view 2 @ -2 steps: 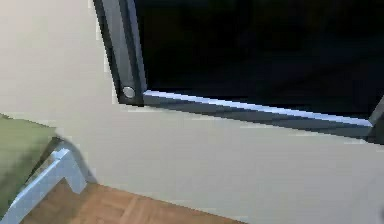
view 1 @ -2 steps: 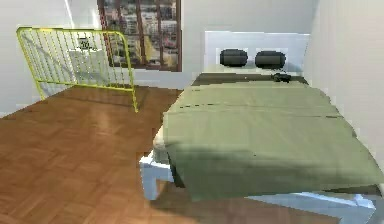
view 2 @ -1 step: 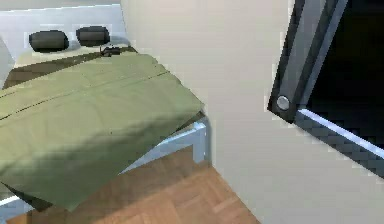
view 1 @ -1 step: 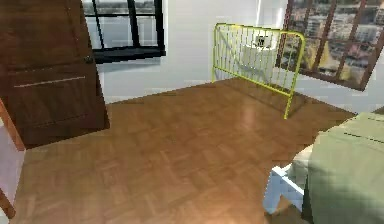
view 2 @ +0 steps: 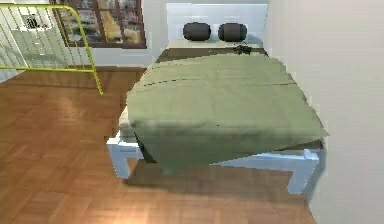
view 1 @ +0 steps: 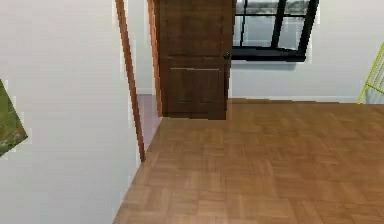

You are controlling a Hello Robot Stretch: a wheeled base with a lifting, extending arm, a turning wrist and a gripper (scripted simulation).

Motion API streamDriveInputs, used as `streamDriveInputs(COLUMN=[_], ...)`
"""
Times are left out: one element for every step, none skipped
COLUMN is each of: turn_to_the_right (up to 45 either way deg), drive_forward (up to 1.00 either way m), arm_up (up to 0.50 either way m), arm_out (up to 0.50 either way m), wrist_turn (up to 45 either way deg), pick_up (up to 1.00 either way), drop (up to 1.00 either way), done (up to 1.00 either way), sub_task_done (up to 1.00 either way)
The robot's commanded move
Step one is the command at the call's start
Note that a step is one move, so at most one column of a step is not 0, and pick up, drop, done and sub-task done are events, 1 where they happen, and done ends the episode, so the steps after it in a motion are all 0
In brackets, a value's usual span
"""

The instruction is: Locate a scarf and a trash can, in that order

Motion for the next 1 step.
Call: streamDriveInputs(turn_to_the_right=[0.0], drive_forward=[1.0], arm_up=[0.0], arm_out=[0.0], wrist_turn=[0.0], pick_up=[0.0], drop=[0.0], done=[0.0], sub_task_done=[0.0])
